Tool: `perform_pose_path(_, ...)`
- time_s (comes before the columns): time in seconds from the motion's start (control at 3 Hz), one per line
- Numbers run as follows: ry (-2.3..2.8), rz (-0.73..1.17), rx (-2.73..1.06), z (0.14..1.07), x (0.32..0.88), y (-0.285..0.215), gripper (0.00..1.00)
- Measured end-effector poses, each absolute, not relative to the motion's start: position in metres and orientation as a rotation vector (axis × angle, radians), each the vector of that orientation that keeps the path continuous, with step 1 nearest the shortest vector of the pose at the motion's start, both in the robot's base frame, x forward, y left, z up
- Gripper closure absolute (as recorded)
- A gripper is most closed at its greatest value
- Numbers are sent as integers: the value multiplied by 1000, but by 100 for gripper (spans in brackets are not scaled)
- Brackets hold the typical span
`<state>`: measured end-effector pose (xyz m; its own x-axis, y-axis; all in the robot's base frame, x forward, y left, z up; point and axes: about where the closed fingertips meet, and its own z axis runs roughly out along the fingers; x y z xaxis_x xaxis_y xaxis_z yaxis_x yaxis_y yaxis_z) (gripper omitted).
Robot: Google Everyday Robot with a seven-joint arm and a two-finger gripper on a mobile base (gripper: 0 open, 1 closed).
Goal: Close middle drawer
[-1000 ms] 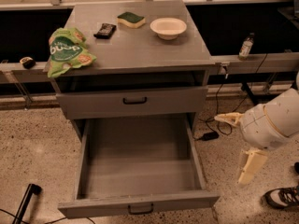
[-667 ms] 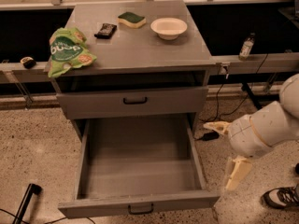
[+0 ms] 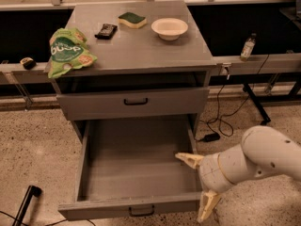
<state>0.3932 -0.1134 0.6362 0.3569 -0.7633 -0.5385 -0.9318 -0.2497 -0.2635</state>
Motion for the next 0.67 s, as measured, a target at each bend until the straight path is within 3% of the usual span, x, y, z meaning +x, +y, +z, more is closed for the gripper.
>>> perform_pose_path(0.67,1366,469,-2140,603,389,-100,0)
